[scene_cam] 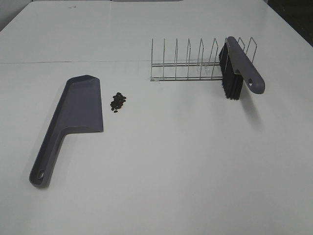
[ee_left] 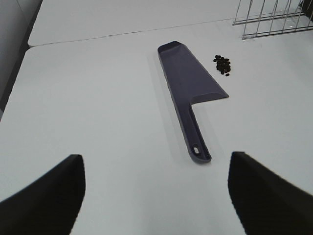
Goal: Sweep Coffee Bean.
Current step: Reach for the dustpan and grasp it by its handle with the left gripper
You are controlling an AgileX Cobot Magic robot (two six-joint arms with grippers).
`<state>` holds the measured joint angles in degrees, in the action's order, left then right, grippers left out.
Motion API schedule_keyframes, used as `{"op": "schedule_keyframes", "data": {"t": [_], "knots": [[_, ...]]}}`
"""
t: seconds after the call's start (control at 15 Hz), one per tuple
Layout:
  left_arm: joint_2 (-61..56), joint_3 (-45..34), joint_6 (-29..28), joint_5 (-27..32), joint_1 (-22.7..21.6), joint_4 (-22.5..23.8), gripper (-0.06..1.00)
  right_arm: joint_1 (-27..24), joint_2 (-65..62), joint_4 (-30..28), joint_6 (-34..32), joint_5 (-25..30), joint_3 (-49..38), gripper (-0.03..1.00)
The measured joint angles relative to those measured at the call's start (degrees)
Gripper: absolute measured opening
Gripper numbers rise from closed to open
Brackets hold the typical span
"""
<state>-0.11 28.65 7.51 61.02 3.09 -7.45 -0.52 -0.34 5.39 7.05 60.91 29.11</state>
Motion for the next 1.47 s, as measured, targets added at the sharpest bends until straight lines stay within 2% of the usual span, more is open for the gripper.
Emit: {"op": "schedule_keyframes", "data": {"t": [1.47], "knots": [[0.0, 0.0, 0.0, 0.0, 0.0, 0.0, 0.73, 0.0, 0.0, 0.0, 0.0, 0.0, 0.0, 0.61]]}}
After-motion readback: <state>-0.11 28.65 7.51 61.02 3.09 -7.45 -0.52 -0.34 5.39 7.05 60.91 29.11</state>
